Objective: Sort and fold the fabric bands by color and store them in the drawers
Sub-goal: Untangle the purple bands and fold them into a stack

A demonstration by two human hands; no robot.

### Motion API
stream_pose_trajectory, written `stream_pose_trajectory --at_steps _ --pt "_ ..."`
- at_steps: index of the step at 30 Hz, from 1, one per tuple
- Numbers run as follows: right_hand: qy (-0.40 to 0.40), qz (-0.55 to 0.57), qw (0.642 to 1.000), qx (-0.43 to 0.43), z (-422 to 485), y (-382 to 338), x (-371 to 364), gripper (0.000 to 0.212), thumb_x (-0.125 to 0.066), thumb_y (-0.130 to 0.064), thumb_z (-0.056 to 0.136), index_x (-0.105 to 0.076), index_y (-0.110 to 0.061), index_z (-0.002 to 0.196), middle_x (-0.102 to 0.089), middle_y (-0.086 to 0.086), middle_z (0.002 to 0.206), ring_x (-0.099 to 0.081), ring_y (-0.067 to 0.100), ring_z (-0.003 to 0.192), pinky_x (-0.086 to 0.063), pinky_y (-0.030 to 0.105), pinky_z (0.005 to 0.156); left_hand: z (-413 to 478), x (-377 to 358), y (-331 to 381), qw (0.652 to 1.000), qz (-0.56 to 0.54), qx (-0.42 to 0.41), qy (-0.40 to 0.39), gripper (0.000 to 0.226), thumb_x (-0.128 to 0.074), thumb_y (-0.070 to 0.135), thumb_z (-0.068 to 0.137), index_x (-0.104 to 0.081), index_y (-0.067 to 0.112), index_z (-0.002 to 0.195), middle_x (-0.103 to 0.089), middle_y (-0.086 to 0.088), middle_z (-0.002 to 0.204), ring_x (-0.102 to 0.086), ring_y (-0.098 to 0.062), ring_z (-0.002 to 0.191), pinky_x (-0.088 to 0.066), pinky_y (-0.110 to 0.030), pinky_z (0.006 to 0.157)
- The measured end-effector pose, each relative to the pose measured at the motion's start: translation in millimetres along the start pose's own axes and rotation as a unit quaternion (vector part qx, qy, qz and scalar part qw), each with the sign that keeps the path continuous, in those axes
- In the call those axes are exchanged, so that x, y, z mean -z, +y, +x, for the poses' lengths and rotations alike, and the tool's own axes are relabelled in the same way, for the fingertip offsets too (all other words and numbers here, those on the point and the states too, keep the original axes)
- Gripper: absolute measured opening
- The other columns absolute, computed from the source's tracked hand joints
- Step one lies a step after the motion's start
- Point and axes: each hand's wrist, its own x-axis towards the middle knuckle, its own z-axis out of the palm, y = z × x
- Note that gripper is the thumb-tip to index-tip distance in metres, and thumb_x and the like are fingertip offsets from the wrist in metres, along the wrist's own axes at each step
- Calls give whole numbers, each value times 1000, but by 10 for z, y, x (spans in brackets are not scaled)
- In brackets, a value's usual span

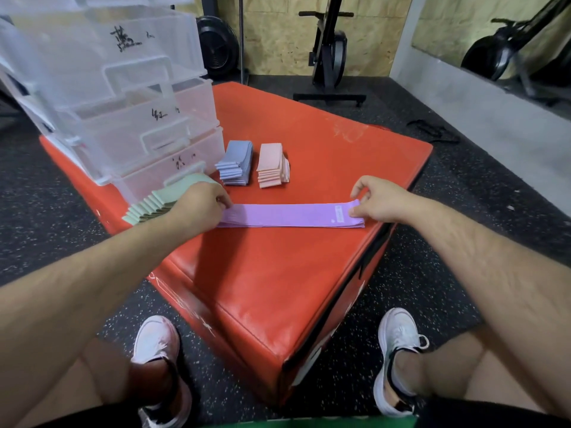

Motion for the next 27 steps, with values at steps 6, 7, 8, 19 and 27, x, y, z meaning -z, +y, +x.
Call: stream_pose_trajectory --at_steps 6,7,8,19,27 --pt "11 -25 999 -23 42 6 -101 30 -79 -18 80 -56 -20 99 -72 6 89 -71 25 81 -54 39 73 -66 -122 -41 999 39 -27 1 26 -59 -12 75 -74 8 82 -57 -14 98 -54 -31 92 -43 -33 87" --pt "10 -30 999 -24 44 6 -104 29 -79 -18 80 -57 -20 100 -72 5 89 -70 24 80 -53 37 71 -91 -132 -35 998 59 -30 19 28 -58 -13 73 -74 9 82 -53 -15 101 -51 -32 94 -44 -37 87" --pt "7 -38 999 -23 47 12 -107 29 -78 -19 81 -57 -20 101 -71 5 90 -69 23 80 -51 36 68 -112 -138 -21 995 85 -35 28 30 -58 -13 72 -74 10 83 -51 -15 103 -48 -34 96 -45 -40 86" --pt "-16 6 991 -134 12 2 22 30 -77 -32 76 -64 -6 80 -66 8 75 -60 21 65 -47 27 58 -201 -101 499 960 277 -28 -23 23 -51 15 84 -62 12 103 -56 -11 109 -53 -35 106 -42 -41 88" --pt "-51 101 978 -176 -9 -62 -13 18 -76 -17 82 -68 -7 94 -64 6 86 -59 18 75 -43 28 60 -151 -432 718 974 78 -185 -107 40 -45 42 90 -58 28 125 -53 3 118 -47 -23 105 -45 -42 87"
